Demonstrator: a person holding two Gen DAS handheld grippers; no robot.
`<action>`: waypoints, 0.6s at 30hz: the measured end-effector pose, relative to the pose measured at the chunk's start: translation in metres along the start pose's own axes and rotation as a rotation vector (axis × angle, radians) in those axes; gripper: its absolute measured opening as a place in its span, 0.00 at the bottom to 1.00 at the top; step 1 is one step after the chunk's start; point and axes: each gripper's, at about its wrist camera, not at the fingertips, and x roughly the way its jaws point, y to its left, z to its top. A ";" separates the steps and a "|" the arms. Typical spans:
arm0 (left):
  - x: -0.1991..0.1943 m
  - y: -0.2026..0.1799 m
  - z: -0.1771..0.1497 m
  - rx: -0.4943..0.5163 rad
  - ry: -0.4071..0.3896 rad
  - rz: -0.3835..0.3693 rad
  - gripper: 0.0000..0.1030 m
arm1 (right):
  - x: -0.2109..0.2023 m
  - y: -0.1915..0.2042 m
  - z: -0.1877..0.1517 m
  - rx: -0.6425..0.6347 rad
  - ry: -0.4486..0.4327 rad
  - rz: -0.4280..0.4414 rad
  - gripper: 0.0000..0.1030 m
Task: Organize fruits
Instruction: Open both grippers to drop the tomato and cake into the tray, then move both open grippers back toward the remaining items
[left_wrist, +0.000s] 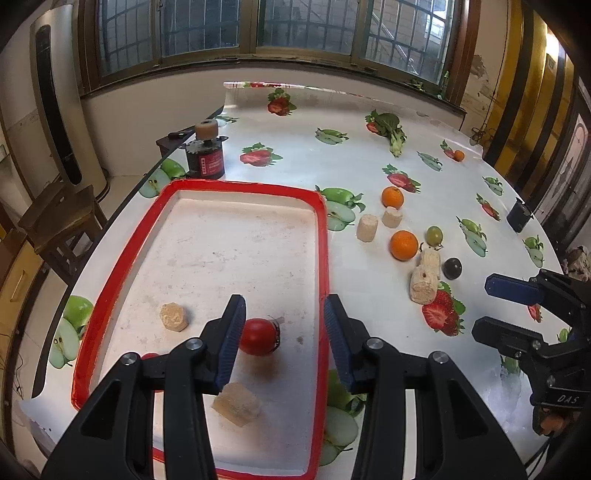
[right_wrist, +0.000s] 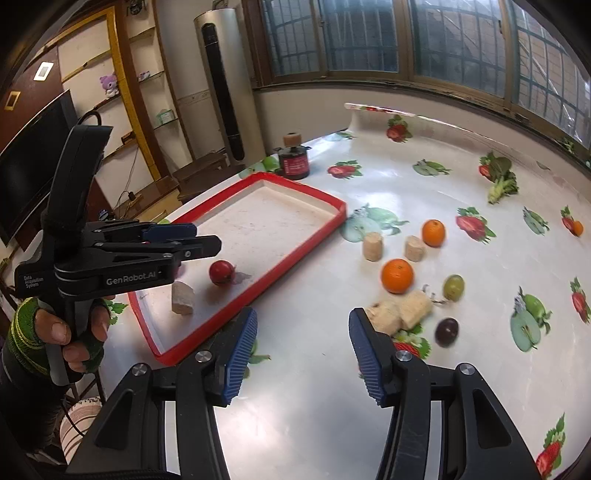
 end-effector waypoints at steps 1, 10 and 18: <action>-0.001 -0.003 0.000 0.005 -0.002 -0.002 0.41 | -0.003 -0.004 -0.002 0.005 -0.002 -0.006 0.52; -0.008 -0.030 0.003 0.045 -0.010 -0.023 0.41 | -0.027 -0.031 -0.020 0.052 -0.017 -0.044 0.52; -0.006 -0.062 0.000 0.103 -0.006 -0.059 0.41 | -0.044 -0.060 -0.037 0.101 -0.019 -0.093 0.52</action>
